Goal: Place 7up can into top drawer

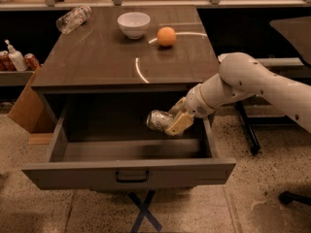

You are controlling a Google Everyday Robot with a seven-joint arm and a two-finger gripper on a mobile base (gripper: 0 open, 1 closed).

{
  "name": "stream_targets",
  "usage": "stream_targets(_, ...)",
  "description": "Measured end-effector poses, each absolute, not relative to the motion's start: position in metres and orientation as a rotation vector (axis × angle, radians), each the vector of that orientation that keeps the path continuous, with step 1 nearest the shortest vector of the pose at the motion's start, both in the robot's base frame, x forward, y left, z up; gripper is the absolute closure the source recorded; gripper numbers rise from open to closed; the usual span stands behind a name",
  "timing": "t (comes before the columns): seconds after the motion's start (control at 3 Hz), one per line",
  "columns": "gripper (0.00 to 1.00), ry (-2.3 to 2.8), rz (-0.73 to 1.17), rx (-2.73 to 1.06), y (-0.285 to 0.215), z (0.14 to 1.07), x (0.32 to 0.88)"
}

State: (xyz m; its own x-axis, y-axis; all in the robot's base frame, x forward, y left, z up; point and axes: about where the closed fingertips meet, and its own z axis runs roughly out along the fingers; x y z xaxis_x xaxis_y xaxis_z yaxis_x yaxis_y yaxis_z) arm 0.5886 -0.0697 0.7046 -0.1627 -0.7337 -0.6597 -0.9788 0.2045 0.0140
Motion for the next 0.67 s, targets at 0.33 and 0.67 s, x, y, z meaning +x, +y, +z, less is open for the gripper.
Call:
stream_targets(0.33,0.57,2.016,0.610,-1.563,-0.0631,0.6959,0.5856)
stream_targets(0.67,0.34,2.047,0.610,-1.550,-0.0562,0.6898,0.5801)
